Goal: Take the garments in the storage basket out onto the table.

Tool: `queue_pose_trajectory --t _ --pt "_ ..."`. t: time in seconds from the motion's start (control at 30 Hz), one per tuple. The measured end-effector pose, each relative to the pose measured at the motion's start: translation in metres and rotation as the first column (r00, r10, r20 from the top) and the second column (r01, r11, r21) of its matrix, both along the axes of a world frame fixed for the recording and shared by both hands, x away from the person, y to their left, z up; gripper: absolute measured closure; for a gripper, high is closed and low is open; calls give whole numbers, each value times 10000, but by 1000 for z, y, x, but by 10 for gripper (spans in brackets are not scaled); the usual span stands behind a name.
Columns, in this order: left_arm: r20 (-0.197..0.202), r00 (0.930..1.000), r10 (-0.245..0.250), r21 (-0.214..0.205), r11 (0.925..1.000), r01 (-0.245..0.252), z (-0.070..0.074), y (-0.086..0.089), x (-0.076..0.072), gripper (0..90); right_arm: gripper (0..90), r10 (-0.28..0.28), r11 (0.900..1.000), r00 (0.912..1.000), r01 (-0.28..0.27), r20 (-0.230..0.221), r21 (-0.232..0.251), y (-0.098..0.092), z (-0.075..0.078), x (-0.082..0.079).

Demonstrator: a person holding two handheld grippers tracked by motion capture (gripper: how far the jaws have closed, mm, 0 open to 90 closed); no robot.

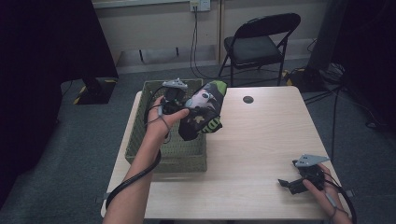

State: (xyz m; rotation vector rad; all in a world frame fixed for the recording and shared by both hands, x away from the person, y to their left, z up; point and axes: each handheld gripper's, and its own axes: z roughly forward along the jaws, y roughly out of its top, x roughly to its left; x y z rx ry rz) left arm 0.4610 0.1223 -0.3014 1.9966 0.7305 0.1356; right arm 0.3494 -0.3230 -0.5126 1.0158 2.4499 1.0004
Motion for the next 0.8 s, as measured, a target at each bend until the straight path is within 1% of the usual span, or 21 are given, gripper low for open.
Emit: queue_pose_trajectory --t 0.03,0.17,0.4,0.43,0.63,0.8 --pt "-1 10000 2 -5 10000 -2 0 -2 0 530 0 1 10000 10000 -1 -2 -1 0 0 0" --pt "-51 9999 -121 -237 9996 120 1 -11 0 530 0 -1 10000 10000 1 -5 -3 0 0 0" --pt "-49 9983 -576 -225 9981 574 1 -31 -1 530 0 -3 10000 10000 3 -2 -5 0 0 0" --pt "-49 9983 -576 -225 9981 574 1 -31 -1 530 0 -3 10000 10000 3 -2 -5 0 0 0" --pt "-104 9967 -807 -326 9962 803 -1 -44 0 530 0 3 10000 10000 -3 10 -8 0 0 0" --pt "-134 9961 -876 -419 9953 870 -4 -53 1 529 0 7 10000 10000 -7 15 -11 0 0 0"
